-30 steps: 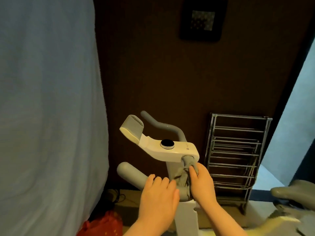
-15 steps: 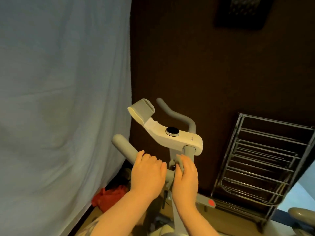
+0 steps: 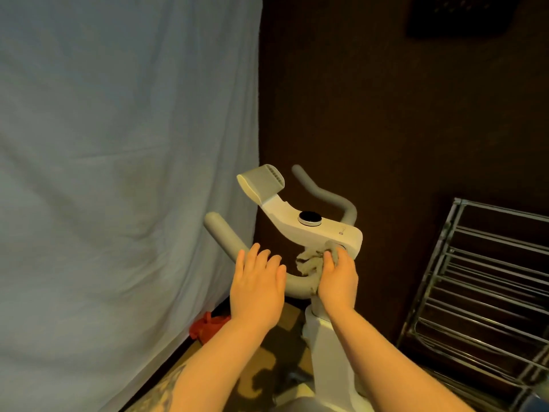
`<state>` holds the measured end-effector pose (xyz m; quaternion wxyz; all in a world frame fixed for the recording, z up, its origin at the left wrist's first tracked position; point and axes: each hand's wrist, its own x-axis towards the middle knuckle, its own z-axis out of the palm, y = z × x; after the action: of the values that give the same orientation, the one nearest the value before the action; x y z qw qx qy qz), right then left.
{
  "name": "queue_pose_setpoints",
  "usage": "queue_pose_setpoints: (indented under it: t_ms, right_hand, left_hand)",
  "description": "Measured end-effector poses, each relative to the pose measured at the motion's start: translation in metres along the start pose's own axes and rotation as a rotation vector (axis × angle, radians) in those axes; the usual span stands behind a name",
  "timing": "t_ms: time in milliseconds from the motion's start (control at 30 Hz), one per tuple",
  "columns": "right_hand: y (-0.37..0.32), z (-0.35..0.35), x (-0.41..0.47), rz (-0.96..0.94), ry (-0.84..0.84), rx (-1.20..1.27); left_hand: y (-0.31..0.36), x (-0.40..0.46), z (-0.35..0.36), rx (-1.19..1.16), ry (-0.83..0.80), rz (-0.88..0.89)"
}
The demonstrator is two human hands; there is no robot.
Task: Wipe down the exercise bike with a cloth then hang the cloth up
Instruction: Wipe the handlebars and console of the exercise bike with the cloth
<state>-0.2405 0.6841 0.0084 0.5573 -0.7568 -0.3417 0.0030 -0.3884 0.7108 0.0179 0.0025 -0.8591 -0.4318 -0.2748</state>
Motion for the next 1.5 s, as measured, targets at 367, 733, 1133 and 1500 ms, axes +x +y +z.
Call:
queue_pose_setpoints:
  t_ms: [367,733,1133,1500]
  right_hand:
    - [0.003,-0.012,-0.002,0.2,0.07,0.1]
    - [-0.023,0.027,0.007,0.464,0.224,0.048]
    - [-0.018,0.033,-0.02,0.134,0.236,-0.114]
    - [-0.025,0.036,-0.045,0.053,0.241,-0.096]
  left_hand:
    - [-0.003,0.005,0.011,0.037,0.009,-0.014]
    - [-0.016,0.018,-0.01,0.146,-0.222,0.3]
    - [-0.027,0.046,0.01,0.192,-0.03,0.776]
    - [-0.027,0.04,0.016,0.107,0.08,0.693]
